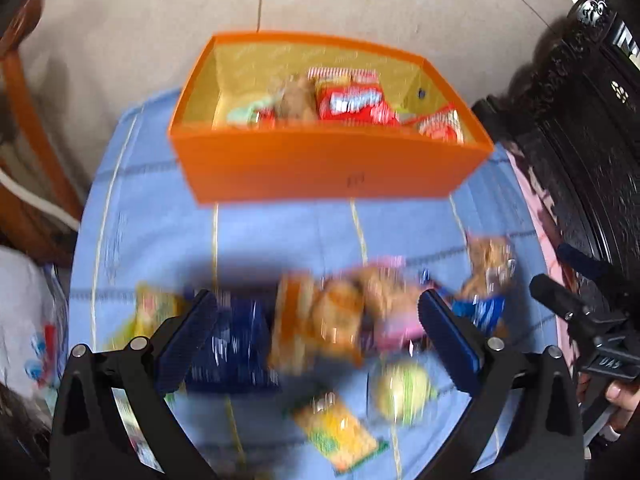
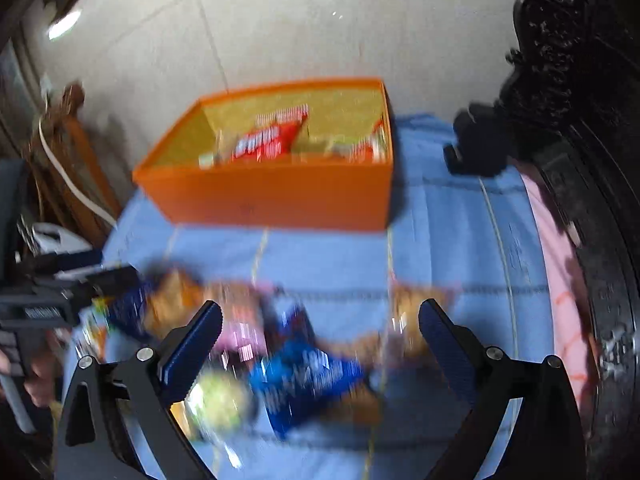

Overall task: Organize snacks
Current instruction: 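Move both tools back over the remaining snack pile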

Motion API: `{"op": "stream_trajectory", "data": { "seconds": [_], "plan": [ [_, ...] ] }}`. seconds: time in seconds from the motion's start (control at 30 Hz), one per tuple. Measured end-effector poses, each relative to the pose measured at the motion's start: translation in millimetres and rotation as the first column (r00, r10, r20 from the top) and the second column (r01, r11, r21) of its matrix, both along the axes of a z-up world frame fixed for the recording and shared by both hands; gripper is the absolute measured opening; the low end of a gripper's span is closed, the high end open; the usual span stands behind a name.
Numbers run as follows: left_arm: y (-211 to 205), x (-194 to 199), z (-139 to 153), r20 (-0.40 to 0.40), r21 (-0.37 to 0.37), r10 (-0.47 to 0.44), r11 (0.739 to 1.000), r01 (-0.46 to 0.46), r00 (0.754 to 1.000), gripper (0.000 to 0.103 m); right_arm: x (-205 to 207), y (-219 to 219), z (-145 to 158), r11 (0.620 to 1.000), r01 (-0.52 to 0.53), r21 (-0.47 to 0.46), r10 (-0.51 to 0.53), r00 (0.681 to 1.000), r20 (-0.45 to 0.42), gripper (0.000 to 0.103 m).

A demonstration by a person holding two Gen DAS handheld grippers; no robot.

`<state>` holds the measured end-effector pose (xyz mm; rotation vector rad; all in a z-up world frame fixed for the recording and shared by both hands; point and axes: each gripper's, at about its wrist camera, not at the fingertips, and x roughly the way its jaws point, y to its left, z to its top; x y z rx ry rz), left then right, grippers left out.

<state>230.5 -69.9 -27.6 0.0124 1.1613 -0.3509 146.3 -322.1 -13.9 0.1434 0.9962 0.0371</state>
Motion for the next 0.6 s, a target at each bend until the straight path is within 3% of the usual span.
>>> {"op": "stream_trajectory", "data": {
  "seconds": [0.23, 0.6],
  "plan": [
    [17, -62, -32, -0.082, 0.028, 0.03, 0.999, -0.027, 0.996, 0.099, -52, 3, -34, 0.999, 0.02, -0.035, -0.022, 0.996, -0.081, 0.099],
    [57, -122, -63, -0.18, 0.036, 0.109, 0.994, -0.105, 0.978, 0.099, -113, 10, -69, 0.999, 0.033, 0.023, -0.028, 0.983, -0.179, 0.099]
  ]
}}
